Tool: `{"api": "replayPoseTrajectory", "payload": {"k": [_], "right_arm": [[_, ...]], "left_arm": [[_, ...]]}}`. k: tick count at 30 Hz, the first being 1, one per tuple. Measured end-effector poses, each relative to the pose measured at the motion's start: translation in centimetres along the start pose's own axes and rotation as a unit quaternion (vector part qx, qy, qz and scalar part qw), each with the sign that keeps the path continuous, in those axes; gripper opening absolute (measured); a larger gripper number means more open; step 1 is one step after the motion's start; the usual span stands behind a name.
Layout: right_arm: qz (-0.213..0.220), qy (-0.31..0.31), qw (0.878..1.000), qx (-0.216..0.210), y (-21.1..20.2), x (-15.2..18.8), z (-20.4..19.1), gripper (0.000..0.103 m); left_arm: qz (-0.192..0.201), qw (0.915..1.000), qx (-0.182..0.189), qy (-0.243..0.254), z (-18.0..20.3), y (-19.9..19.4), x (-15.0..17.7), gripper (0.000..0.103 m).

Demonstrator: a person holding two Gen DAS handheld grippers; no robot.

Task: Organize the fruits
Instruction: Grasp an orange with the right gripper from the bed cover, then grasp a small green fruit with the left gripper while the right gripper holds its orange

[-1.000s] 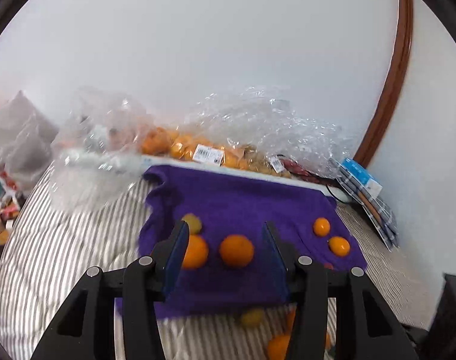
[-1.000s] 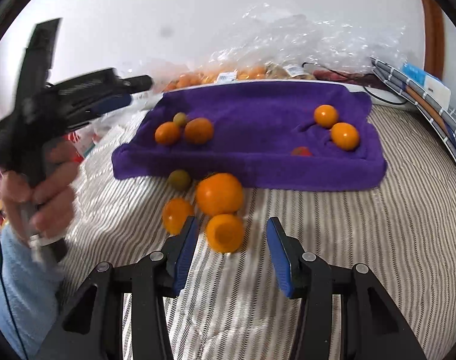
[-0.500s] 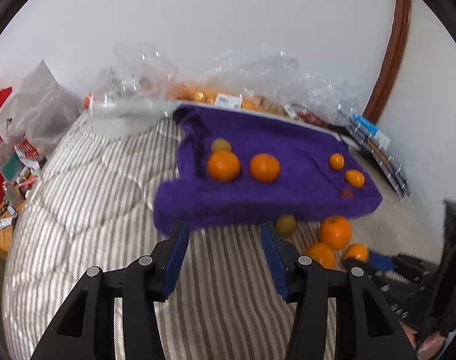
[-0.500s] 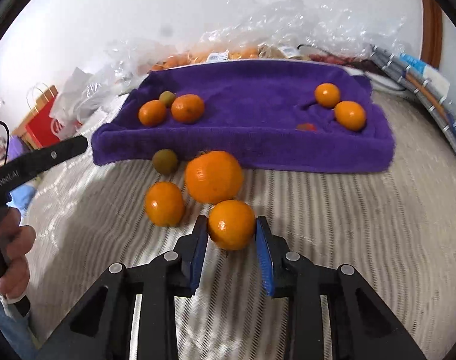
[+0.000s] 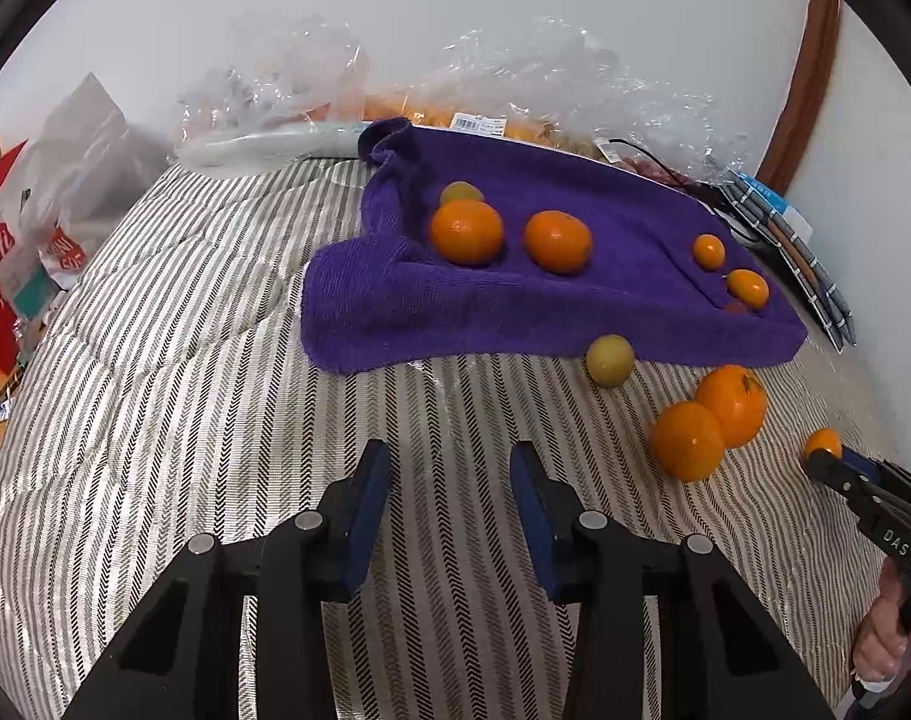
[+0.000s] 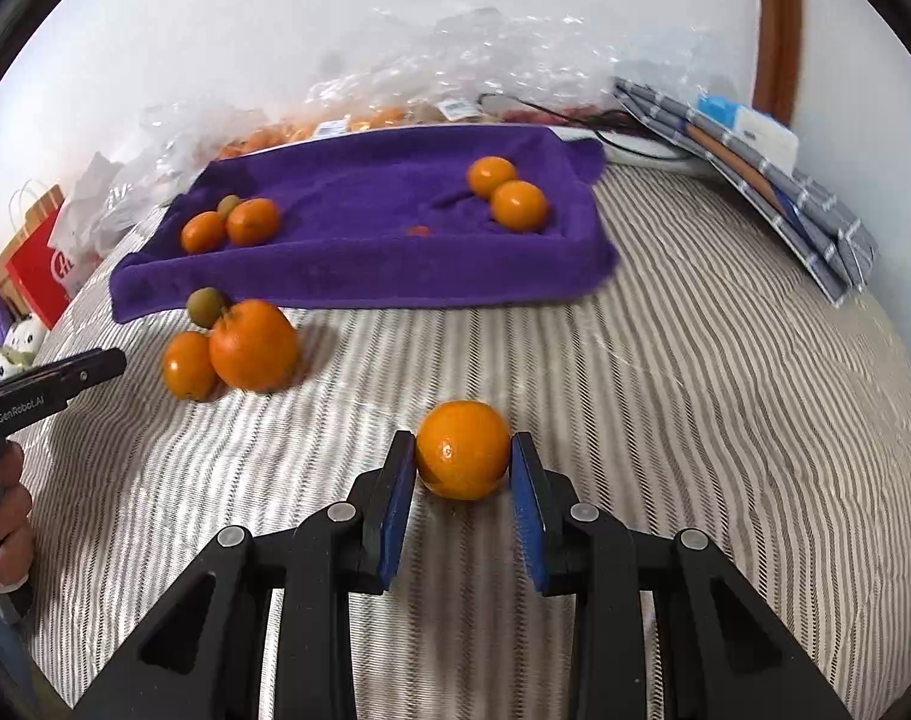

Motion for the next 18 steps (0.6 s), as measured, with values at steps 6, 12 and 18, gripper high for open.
{"api": "replayPoseTrajectory", "payload": {"k": [6,12,18], "right_arm": [[0.032,0.0,0.999,-0.019,-1.0,-0.2,-0.3,0.032],[0.042,0.034,0.998,-0.043,-1.3,-0.4,0.9,0.032],[0.048,0.058,0.996,-0.053,-1.7,-0.3,1.5,0.032]], "left_arm": [[-0.001,1.0,-0.001,-0.003,-0.1,-0.1,0.1,0.039],[-0.007,0.9999,-0.013,-0.005,0.1,-0.1,0.0,0.039],[-0.016,0.9989,0.04,0.017,4.0,-0.3,-1.4,0.037]]}}
Point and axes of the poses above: each gripper's, at about its wrist camera, not at the fingertips, and y roughly the way its jaws point, z to its right, x to its underside, the point moved 4 cm from there along y, roughly the way its jaws point, and after that the axes turned 12 degrees about z, right-handed, at the moved point
